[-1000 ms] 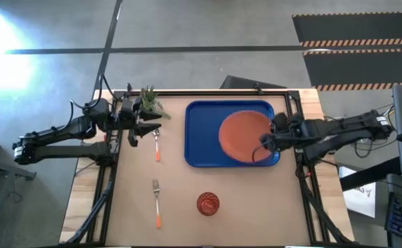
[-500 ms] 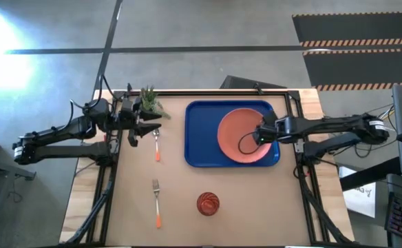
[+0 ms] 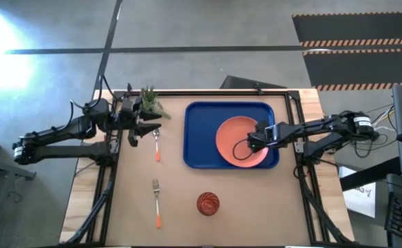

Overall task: Pick and place plate/cup/fork/spoon on tray
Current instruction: Put the orange plate on the bottom right of the blue serving tray

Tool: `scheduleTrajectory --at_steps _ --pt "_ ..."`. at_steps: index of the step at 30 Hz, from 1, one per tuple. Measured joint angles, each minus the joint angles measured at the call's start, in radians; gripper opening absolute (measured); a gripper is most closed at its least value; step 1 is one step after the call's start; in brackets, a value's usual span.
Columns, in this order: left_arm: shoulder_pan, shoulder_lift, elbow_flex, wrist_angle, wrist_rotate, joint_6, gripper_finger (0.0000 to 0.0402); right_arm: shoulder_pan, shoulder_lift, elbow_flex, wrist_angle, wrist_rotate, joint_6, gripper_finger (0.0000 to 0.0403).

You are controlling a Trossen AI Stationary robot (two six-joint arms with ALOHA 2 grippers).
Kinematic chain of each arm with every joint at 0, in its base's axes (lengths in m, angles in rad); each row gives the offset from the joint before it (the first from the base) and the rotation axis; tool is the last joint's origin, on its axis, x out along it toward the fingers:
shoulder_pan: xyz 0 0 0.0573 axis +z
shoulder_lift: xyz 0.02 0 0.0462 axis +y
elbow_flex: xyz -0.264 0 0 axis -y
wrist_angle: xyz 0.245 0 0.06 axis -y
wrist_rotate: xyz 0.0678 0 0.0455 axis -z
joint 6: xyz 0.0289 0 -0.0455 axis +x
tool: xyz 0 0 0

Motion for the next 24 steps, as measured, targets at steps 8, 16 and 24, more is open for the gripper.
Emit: scheduleTrajectory --at_steps 8,16,24 --pt "0.0 0.0 0.0 0.0 0.0 0.0 0.0173 0.0 0.002 -0.008 0.036 -0.008 -0.025 0.0015" --pt "0.0 0.0 0.0 0.0 0.0 0.0 0.0173 0.0 0.004 -0.009 0.031 -0.014 -0.064 0.0048" --pt "0.0 0.0 0.0 0.0 0.0 0.0 0.0173 0.001 0.004 -0.011 0.017 0.01 -0.077 0.0097"
